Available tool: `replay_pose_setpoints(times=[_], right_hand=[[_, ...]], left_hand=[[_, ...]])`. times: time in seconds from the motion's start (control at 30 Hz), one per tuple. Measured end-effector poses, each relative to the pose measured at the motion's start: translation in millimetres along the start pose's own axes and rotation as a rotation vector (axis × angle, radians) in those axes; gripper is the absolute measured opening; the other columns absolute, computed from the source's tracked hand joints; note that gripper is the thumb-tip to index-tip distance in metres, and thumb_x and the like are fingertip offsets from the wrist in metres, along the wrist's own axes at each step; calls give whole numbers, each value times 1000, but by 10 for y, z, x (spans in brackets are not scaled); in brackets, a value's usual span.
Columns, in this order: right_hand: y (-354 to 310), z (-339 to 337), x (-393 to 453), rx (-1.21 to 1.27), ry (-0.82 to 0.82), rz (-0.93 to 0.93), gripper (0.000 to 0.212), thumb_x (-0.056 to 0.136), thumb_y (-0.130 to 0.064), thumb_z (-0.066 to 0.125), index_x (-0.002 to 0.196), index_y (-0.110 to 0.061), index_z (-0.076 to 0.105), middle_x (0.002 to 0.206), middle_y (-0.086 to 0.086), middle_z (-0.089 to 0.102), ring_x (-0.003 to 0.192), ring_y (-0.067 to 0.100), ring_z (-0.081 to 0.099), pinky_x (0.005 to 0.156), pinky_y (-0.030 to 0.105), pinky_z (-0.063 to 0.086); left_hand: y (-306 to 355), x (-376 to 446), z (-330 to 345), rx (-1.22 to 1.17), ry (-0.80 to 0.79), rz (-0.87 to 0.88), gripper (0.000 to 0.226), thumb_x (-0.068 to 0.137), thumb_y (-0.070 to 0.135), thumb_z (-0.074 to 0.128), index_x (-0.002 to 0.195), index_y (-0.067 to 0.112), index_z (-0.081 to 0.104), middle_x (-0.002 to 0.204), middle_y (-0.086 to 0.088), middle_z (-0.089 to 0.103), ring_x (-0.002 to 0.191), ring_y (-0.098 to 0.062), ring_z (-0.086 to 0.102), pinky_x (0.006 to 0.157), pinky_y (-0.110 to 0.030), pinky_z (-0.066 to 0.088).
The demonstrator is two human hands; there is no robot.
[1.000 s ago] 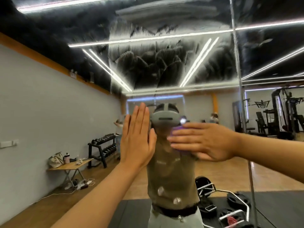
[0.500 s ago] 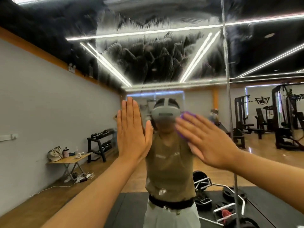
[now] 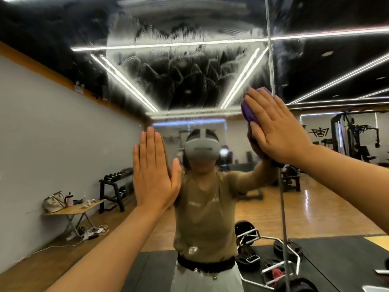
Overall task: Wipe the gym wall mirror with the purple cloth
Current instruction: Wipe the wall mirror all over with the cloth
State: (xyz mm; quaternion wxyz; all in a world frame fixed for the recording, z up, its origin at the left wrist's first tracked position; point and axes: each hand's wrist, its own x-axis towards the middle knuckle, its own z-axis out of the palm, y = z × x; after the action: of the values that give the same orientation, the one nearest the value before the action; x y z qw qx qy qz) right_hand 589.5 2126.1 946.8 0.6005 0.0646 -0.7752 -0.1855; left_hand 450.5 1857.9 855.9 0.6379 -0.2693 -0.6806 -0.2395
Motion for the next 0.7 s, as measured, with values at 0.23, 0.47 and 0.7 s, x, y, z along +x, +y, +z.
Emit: replay_pose_setpoints(times=[0.23,0.47,0.7], right_hand=[[-595,269,-854,62,58,50,59,103,-29,35,157,-7,28,166,11,23,155,25,16,126,45,11],[-765,320,-1859,-62,-137,-208,57,108,-35,27,161,-15,19,168,6,16,154,26,18,127,43,8],[-316,184,-1316,-125,-232,-585,54,109,-38,21,159,-19,26,166,4,23,155,20,15,127,41,5]], left_hand=[[-6,3,-35,-44,-36,-4,73,102,40,31,159,5,5,168,-14,5,156,-25,2,126,-35,-6],[-43,-352,-155,-48,-152,155,66,102,35,32,160,8,19,169,-10,13,156,-22,8,126,-44,4],[-293,-679,-153,47,-144,257,63,102,32,34,159,8,23,168,-10,14,155,-27,13,124,-53,15]])
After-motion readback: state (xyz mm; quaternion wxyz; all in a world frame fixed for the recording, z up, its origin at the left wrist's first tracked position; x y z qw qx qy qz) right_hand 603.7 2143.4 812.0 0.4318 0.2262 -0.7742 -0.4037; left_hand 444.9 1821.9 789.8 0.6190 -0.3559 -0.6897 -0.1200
